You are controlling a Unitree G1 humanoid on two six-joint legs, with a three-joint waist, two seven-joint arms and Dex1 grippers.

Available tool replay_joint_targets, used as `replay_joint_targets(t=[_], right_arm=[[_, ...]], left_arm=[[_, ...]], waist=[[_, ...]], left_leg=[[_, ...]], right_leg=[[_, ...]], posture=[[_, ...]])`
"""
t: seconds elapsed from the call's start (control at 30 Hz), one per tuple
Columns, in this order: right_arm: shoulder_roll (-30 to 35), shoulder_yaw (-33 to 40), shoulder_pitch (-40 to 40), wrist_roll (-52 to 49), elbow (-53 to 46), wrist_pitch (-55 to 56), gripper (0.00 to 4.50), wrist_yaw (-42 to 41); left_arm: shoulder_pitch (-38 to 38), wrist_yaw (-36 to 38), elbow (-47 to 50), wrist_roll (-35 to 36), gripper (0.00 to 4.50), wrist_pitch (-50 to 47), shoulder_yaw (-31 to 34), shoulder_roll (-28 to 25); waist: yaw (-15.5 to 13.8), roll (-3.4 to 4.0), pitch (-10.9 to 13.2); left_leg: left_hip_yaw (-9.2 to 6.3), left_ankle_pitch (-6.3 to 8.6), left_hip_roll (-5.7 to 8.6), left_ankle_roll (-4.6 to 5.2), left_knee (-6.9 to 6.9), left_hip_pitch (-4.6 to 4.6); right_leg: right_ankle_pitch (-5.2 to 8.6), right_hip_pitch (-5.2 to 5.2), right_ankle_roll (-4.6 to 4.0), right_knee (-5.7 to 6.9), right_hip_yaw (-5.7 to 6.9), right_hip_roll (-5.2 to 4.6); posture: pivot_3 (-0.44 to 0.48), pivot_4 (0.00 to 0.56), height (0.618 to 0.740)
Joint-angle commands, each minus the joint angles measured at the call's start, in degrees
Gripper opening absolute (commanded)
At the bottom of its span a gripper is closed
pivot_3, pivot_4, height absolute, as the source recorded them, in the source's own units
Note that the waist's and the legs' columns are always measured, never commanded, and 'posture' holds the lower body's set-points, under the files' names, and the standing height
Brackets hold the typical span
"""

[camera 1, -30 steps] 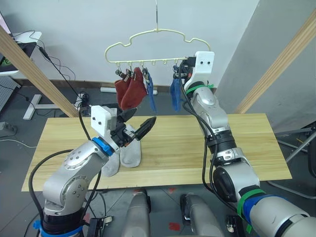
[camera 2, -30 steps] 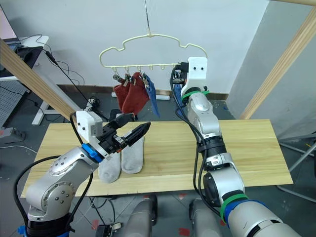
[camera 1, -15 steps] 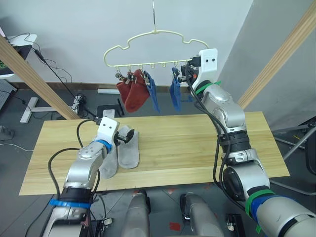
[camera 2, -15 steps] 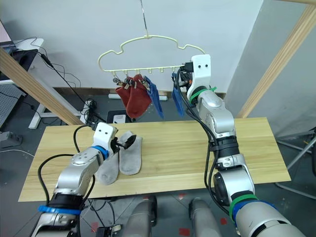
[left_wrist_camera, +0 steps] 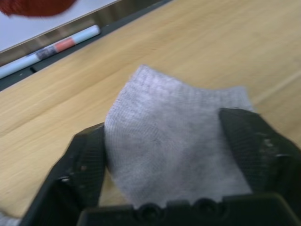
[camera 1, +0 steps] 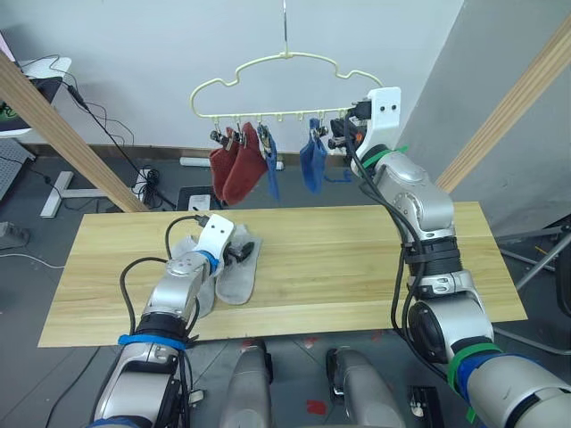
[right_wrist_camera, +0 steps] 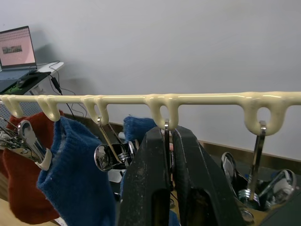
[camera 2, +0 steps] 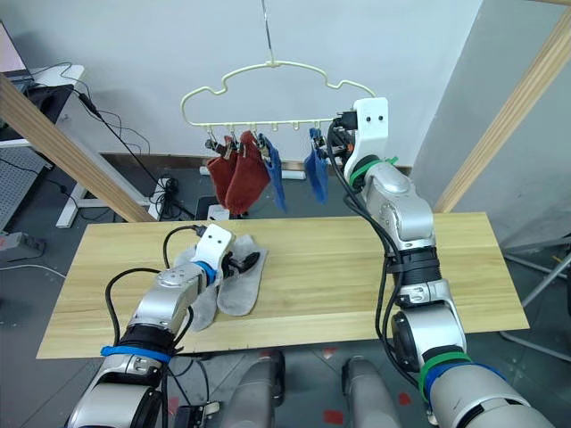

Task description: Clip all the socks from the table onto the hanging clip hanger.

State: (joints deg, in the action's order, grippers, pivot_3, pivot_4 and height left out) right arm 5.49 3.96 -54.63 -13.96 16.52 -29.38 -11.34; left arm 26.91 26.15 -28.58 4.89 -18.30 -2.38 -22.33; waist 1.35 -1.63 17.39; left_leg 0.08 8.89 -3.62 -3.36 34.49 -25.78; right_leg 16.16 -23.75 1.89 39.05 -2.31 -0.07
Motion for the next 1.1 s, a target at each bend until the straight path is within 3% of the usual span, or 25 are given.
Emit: replay_joint_targets(t=[0.03,0.17,0.37,0.77,0.93,1.0,1.1], right_arm=[[0.4,1.2,1.1,0.1,0.2,-0.6,0.00,1.0],[-0.1,0.7,2.1,0.4,-0.6,-0.7,0.00,2.0],[0.3,1.1,4.2,-0.2,-3.8,-2.4,0.00,2.5],[4.2,4.9,2.7,-5.7,-6.5,-10.9,0.00,0.4],[5.4,7.3,-0.3,-9.3,-4.7,-14.6,0.00,-0.5],[5.5,8.8,-0.9,-11.5,-5.5,-17.3,0.00,-0.4],[5.7,10.9,-1.9,-15.3,-6.4,-22.2,0.00,-0.4]], left_arm=[[-3.2,1.2,-0.4,-1.2,2.78,-1.6,-1.8,0.9],[-5.3,1.6,2.2,-1.8,1.69,1.5,-1.4,0.5],[-8.0,3.1,12.1,2.9,0.02,0.0,1.0,2.9],[-6.7,6.6,33.3,17.4,0.02,-8.8,4.3,8.3],[-2.2,5.7,33.8,19.5,0.02,-8.6,4.6,10.6],[-1.4,5.2,34.3,20.4,0.02,-8.6,4.7,11.9],[0.1,4.1,35.0,21.9,0.02,-8.5,5.1,14.0]], waist=[[0.1,-0.01,0.0],[0.4,-0.02,-0.1],[0.5,-0.03,-0.1],[0.5,-0.07,-0.1],[0.4,-0.13,0.2],[0.3,-0.15,0.3],[0.3,-0.15,0.3]], left_leg=[[0.01,0.00,0.00,0.00,0.01,0.01],[0.01,0.00,0.00,0.00,0.01,0.01],[0.00,0.01,0.01,-0.01,-0.01,-0.04],[-0.04,0.01,0.04,0.00,0.02,-0.15],[-0.07,0.00,0.03,0.00,0.03,-0.14],[-0.06,0.00,0.05,0.01,0.06,-0.13],[-0.05,0.05,0.05,0.07,0.07,-0.20]], right_leg=[[0.00,0.02,0.00,0.00,0.00,0.00],[-0.01,0.03,-0.01,-0.02,0.00,-0.01],[-0.03,0.01,-0.05,-0.06,0.02,-0.04],[-0.03,-0.01,0.00,-0.10,0.03,-0.05],[0.00,-0.01,0.04,-0.09,0.05,-0.01],[0.00,0.02,0.05,-0.10,0.03,-0.01],[-0.02,0.00,0.01,-0.12,0.04,-0.02]], posture=[[-0.085,0.322,0.740],[-0.135,0.302,0.740],[-0.145,0.291,0.740],[-0.118,0.306,0.740],[-0.056,0.360,0.740],[-0.056,0.321,0.740],[-0.057,0.325,0.740]])
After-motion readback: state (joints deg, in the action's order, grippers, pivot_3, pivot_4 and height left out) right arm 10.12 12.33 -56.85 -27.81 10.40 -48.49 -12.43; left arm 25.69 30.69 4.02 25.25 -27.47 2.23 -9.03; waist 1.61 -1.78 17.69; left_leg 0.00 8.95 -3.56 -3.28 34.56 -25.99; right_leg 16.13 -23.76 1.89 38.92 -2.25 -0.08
